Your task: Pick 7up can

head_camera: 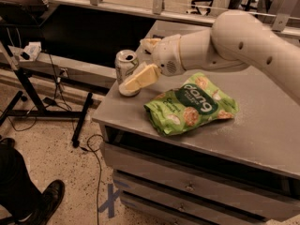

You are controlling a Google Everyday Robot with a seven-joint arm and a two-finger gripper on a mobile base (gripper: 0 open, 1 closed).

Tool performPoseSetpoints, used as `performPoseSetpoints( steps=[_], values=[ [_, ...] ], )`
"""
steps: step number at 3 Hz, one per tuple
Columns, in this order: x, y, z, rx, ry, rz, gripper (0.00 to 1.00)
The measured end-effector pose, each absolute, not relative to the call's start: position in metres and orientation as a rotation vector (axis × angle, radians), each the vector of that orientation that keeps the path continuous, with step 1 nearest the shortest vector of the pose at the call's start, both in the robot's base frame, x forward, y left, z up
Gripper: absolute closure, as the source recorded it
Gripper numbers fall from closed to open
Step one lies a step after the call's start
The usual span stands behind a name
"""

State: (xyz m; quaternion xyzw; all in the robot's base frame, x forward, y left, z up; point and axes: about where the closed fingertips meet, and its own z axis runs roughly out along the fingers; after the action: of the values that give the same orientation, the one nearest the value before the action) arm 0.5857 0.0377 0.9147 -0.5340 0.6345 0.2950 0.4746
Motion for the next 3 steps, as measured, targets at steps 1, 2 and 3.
performPoseSetpoints(
  steps=[1, 2, 3],
  values=[
    [0.595, 0.047, 0.899, -1.277, 1.549, 0.748, 0.0],
    [0.6, 0.052, 0.888, -1.251, 1.538, 0.765, 0.18],
    [0.601, 0.051, 0.882, -1.231, 1.534, 0.771, 0.41]
  ],
)
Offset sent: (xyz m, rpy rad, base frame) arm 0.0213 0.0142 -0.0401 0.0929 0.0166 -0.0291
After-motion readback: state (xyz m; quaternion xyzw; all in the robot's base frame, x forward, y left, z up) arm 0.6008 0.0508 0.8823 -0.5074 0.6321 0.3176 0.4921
